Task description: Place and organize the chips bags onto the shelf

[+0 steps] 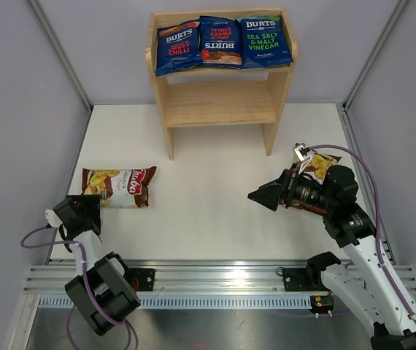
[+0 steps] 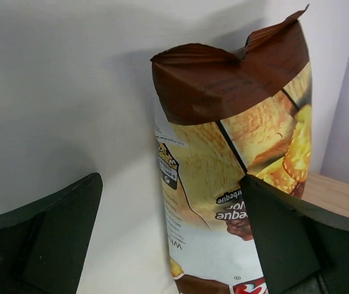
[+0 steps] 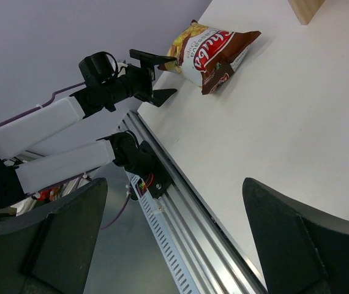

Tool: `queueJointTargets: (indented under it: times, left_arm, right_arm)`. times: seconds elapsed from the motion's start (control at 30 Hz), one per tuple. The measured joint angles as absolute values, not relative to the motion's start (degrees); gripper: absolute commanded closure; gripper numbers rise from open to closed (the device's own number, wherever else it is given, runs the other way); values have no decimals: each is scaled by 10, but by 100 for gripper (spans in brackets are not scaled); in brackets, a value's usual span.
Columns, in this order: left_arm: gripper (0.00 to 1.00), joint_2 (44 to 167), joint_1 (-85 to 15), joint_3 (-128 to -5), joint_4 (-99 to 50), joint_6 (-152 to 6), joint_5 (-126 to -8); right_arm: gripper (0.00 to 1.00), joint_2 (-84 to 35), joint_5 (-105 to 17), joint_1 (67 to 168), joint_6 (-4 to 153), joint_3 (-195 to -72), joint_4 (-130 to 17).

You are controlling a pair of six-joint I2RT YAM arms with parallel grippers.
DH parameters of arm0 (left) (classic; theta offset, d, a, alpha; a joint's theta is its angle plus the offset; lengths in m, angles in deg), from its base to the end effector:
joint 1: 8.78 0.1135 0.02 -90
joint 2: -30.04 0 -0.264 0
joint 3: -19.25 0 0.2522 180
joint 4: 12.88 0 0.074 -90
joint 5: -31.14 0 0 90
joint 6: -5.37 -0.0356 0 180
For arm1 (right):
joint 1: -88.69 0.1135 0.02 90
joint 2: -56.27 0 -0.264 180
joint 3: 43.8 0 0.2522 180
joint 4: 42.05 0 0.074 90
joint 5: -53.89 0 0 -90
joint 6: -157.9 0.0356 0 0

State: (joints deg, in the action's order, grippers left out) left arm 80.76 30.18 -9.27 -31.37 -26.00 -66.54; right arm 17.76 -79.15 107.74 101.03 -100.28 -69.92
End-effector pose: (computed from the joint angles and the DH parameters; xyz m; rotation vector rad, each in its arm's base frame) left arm 0.1346 0.1027 0.1513 -1.6796 1.5646 -0.3316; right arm 0.1356 0.0725 0.3385 -0.3694 1.8490 1.2954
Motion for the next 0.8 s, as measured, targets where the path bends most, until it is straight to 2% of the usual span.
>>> queueJointTargets:
  times: [0.4,0.8]
  left_arm:
    - [1,881,304,-80,-96,-220,-692]
    - [1,977,304,-88,-55,-208,-683]
  right_arm:
    - [2,163,-793,1077,1041,-1003,-670]
    - [2,138,-793,1077,1061,-1005,-646]
